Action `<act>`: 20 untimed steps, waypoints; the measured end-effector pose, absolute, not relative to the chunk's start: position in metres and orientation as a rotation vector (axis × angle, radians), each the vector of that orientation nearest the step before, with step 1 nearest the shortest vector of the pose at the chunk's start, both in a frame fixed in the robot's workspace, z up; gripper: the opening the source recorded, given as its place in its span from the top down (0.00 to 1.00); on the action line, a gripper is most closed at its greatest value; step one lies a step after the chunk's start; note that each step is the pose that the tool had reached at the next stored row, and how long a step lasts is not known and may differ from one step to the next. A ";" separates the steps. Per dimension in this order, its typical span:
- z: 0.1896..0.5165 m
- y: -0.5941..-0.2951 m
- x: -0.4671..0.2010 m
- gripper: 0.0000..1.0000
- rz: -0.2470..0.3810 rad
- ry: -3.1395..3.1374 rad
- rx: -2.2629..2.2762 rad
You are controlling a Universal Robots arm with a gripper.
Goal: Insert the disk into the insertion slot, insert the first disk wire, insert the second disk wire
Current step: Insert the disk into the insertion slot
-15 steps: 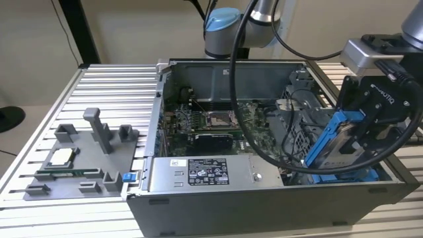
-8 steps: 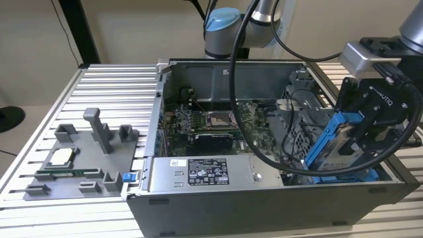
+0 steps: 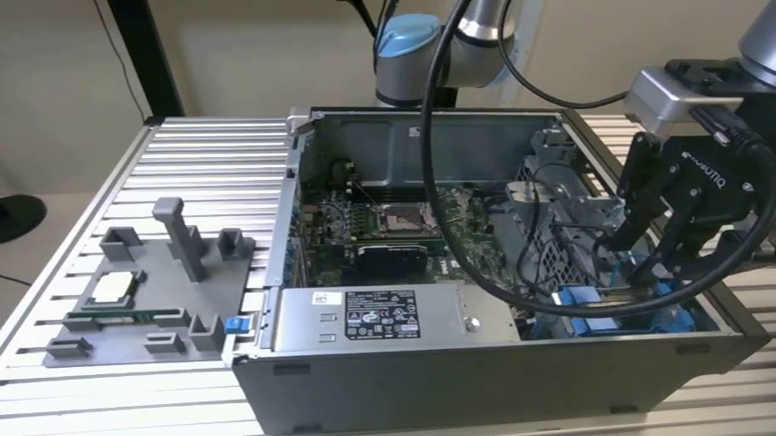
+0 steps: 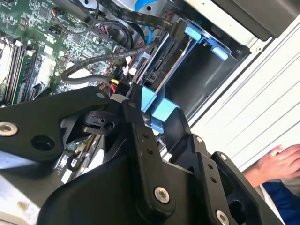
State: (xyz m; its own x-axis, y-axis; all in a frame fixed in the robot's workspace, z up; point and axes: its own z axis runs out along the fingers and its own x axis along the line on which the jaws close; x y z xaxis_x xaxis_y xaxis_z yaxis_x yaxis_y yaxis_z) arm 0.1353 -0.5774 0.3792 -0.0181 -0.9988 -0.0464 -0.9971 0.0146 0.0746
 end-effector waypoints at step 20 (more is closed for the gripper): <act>0.389 -0.575 0.135 0.00 -0.134 -2.224 2.188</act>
State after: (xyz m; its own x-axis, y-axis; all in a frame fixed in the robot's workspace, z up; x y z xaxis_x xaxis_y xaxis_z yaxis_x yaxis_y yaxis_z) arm 0.1354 -0.5755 0.3886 -0.0181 -0.9988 -0.0464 -0.9971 0.0146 0.0747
